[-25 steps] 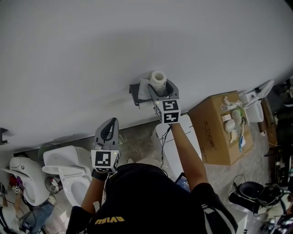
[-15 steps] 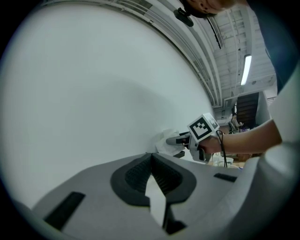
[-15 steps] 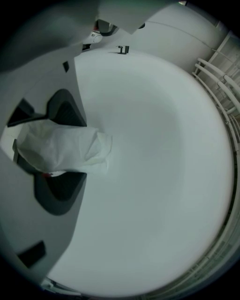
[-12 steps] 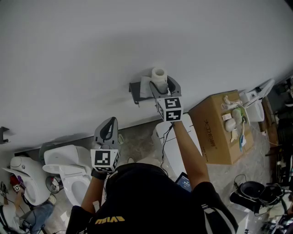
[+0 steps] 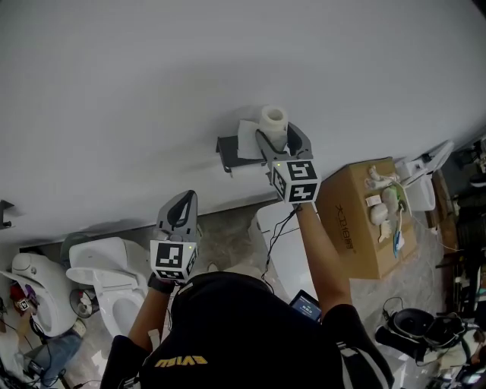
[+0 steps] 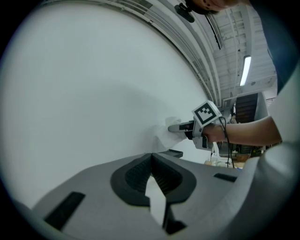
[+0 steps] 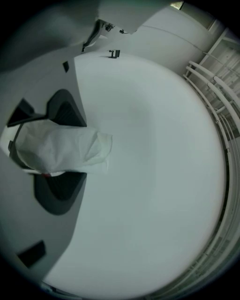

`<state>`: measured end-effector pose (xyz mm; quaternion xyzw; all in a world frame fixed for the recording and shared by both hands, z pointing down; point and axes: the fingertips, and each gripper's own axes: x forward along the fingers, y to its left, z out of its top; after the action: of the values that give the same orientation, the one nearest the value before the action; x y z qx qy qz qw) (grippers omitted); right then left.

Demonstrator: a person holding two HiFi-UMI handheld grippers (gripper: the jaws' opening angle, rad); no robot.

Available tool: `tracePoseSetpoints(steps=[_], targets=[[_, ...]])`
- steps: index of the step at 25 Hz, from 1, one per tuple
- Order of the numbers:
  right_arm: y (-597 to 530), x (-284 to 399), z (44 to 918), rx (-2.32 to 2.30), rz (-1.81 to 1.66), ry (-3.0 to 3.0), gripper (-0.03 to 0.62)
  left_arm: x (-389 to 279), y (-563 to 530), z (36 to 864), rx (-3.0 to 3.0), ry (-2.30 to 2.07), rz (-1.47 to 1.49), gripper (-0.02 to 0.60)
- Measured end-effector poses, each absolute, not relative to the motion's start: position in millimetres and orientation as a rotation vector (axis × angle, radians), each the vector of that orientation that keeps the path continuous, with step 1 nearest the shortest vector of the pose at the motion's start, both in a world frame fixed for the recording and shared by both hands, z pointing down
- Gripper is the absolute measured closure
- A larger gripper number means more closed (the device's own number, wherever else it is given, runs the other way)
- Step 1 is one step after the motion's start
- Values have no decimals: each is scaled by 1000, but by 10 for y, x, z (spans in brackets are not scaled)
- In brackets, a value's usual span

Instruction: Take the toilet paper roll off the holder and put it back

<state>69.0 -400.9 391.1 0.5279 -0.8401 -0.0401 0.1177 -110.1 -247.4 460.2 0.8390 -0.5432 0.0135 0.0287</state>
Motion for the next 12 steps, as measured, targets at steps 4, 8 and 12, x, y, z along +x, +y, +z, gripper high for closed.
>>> tracePoseSetpoints(steps=[4, 8, 12], targets=[[-3951, 717, 3643, 1521, -131, -2496, 309, -1134, -2515, 4617, 2568, -1674, 87, 571], [-3922, 762, 3377, 1516, -133, -2531, 309, -1149, -2564, 4589, 2571, -1679, 103, 571], [-3872, 766, 3103, 1495, -174, -2554, 310, -1163, -2593, 4493, 2595, -1681, 116, 571]])
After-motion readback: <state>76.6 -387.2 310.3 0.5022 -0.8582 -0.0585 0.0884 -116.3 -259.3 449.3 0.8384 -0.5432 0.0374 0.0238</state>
